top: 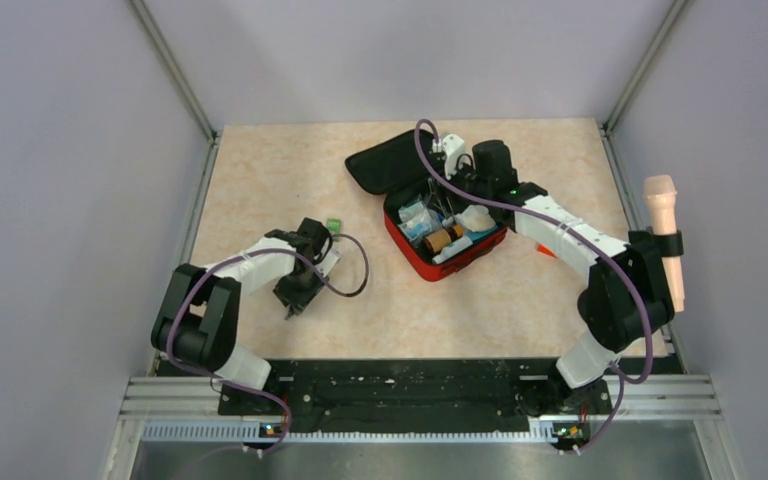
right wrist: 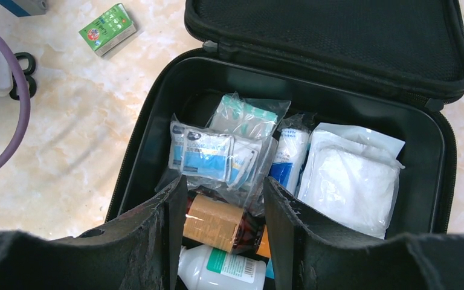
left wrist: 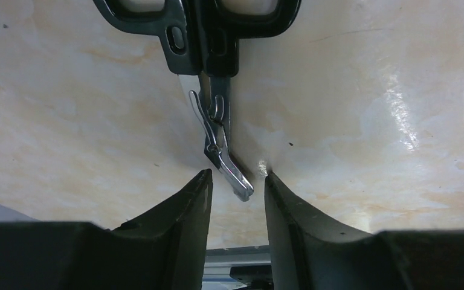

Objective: Organize the medicine kit

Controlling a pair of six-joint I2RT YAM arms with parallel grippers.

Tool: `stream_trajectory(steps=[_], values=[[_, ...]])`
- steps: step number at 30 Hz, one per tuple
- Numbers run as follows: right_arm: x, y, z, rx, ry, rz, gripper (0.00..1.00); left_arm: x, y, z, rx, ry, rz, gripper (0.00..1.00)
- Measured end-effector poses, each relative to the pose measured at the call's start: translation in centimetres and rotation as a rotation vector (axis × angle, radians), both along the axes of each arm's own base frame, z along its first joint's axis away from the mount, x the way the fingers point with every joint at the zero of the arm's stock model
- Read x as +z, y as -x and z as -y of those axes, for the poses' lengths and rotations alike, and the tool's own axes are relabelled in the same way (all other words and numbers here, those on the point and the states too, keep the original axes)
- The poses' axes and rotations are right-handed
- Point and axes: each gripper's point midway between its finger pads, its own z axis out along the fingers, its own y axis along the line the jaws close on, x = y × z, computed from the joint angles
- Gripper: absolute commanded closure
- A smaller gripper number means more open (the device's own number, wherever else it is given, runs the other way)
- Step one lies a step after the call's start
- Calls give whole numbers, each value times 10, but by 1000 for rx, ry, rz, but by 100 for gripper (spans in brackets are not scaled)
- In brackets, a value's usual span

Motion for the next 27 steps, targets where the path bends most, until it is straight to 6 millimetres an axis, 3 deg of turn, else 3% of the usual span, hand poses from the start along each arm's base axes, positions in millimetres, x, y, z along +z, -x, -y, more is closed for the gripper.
stream_trajectory(steps=[4,11,16,27], values=[[-1,0,0,-2,1,2,51,-2,4,-3,-5,-24,-13,63],[-2,-1,1,-4,1,6,51,-5,10,-17,-7,-102,-39,99],[0,5,-6,40,-24,-3,47,-5,12,-16,-20,-96,-56,100],[25,46,-50,477,-165,126,52,-1,12,-11,-64,87,-185,100]])
